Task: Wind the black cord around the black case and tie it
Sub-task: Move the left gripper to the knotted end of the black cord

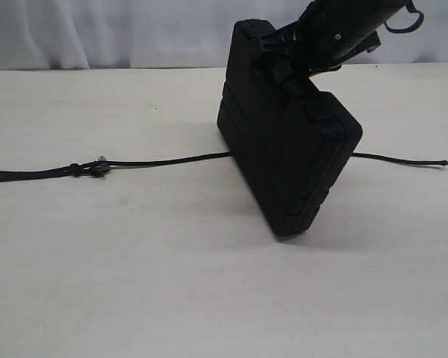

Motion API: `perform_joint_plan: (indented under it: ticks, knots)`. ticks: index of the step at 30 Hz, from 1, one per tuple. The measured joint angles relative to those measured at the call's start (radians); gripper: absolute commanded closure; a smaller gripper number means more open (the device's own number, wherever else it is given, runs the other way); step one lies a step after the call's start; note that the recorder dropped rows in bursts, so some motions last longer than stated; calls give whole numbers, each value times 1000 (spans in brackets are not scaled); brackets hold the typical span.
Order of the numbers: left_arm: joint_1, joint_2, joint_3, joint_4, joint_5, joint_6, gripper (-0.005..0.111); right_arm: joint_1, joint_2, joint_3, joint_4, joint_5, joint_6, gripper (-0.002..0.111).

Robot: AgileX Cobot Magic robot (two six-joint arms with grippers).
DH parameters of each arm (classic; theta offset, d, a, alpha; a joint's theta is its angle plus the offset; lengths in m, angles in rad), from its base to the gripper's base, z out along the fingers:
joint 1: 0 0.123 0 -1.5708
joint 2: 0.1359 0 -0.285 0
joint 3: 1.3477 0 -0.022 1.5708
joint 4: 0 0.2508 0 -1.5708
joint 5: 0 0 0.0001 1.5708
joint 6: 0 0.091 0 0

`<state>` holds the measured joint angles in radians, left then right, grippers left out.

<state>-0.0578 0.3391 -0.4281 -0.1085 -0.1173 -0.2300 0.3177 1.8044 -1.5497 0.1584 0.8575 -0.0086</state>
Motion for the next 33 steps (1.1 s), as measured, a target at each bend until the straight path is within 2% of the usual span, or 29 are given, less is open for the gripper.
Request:
perform_joint_plan:
  ticks: [3, 8, 13, 15, 17, 21, 24, 25, 27, 30, 33]
  knots:
    - [0, 198, -141, 10, 207, 33, 107, 0, 0, 0, 0, 0, 0, 104]
    - [0, 578, -333, 14, 517, 271, 107, 0, 0, 0, 0, 0, 0, 104]
    - [0, 905, -426, 16, 688, 537, 107, 0, 0, 0, 0, 0, 0, 104]
    - [0, 1003, -432, 20, 696, 664, 105, 0, 0, 0, 0, 0, 0, 104]
    - [0, 1102, -435, 32, 683, 791, 97, 0, 0, 0, 0, 0, 0, 104]
    - [0, 1256, -435, 48, 635, 1031, 64, 0, 0, 0, 0, 0, 0, 104]
    - [0, 1333, -435, 48, 554, 1140, 44, 0, 0, 0, 0, 0, 0, 104]
    - [0, 1355, -435, 48, 519, 1165, 40, 0, 0, 0, 1, 0, 0, 104]
    - [0, 1390, -435, 48, 445, 1199, 36, 0, 0, 0, 1, 0, 0, 104]
    - [0, 1437, -435, 48, 358, 1217, 37, 0, 0, 0, 1, 0, 0, 104]
    - [0, 1473, -435, 43, 329, 1212, 37, 0, 0, 0, 1, 0, 0, 104]
